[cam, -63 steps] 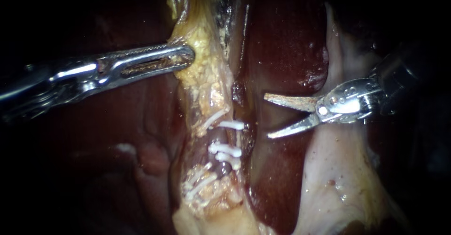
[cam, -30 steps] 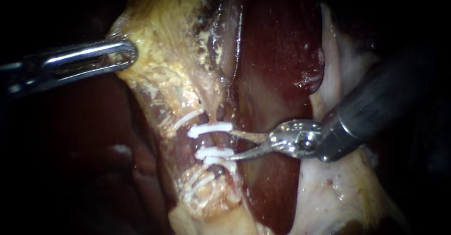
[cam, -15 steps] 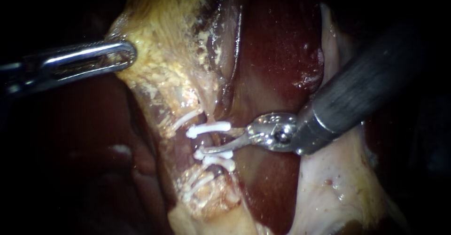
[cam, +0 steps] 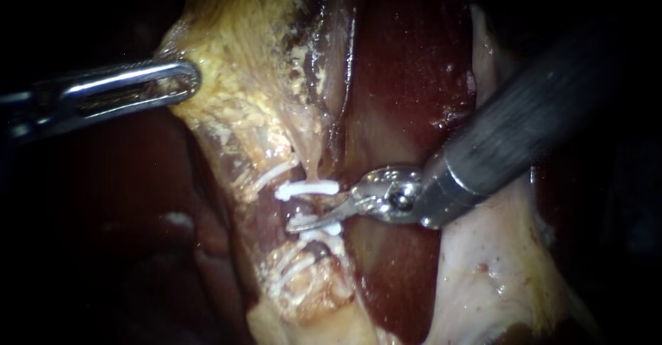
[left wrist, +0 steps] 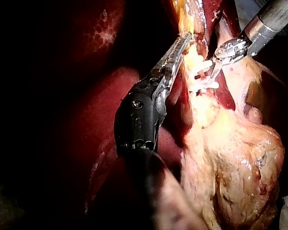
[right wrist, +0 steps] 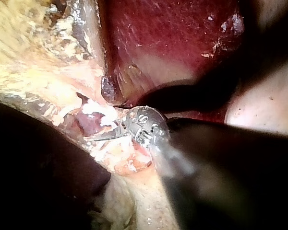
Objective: Go to the cutting position right tube
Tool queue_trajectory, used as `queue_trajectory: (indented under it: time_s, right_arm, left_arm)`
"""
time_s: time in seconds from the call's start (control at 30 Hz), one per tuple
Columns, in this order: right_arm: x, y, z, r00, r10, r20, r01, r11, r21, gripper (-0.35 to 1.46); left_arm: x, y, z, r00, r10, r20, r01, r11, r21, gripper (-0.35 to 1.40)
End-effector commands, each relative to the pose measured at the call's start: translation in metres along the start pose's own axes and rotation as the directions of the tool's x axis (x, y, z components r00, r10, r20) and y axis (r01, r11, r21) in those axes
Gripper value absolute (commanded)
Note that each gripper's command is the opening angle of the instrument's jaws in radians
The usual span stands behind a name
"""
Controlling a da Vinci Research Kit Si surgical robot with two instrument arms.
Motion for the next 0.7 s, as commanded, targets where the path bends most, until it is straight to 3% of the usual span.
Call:
queue_trajectory:
  time_s: [0.03,0.13,0.7]
  right_arm:
    - [0.0001,0.0,0.0001,1.0,-0.001,0.002,0.001,1.0,0.002,1.27]
    - [0.0002,0.0002,0.0002,1.0,0.008,-0.003,-0.008,1.0,0.019,1.19]
    - [0.0002,0.0005,0.0002,1.0,0.01,0.002,-0.01,1.0,0.028,1.15]
  left_arm:
    - [0.0,0.0,0.0,1.0,0.0,0.0,0.0,1.0,0.0,-0.35]
    - [0.0,0.0,0.0,1.0,0.0,0.0,0.0,1.0,0.0,-0.35]
    - [0.0,0.0,0.0,1.0,0.0,0.0,0.0,1.0,0.0,-0.35]
